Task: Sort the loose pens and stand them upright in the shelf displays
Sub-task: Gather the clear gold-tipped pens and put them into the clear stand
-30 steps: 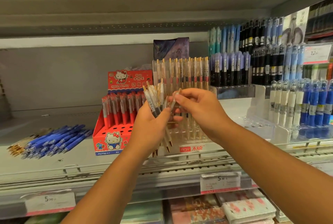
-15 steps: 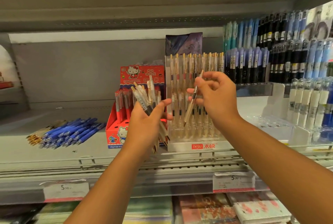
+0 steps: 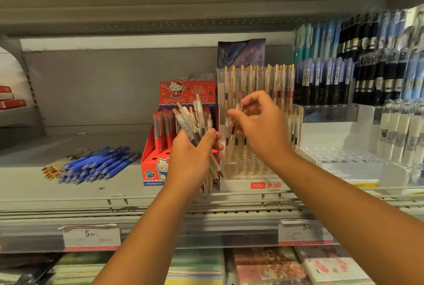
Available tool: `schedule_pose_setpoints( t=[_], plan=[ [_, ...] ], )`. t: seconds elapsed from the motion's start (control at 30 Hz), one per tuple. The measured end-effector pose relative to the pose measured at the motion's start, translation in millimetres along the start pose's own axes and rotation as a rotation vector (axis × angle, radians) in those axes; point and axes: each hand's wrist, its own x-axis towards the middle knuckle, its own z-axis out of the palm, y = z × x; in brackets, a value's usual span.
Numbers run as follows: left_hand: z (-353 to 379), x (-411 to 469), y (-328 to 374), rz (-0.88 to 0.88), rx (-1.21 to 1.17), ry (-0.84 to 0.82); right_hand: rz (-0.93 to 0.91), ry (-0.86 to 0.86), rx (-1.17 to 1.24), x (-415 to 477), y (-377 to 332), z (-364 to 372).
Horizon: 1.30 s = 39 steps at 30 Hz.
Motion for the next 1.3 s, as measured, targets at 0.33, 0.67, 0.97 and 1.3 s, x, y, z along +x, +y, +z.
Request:
schedule_pose_setpoints(
  t=[0.33, 0.67, 0.97, 1.3],
  plan=[
    [1.8, -3.7, 5.2, -0.005, -0.099, -0.069, -0.028, -0.147, -0.170, -9.6, 4.8, 1.8],
    [1.3, -5.7, 4.5, -0.003, -0.105, -0.088, -0.009, -0.144, -0.182, -12.6, 7.6, -1.0],
    [1.1, -5.9, 4.1, -0.010, -0.106, -0.081, -0.095, -0.061, -0.239, -21.4, -1.5, -5.5],
    [1.2, -10.1, 7.2, 0.025, -0.079, -0.225, 0.398, -0.287, 0.199, -24.9, -33.3, -4.8]
  ],
)
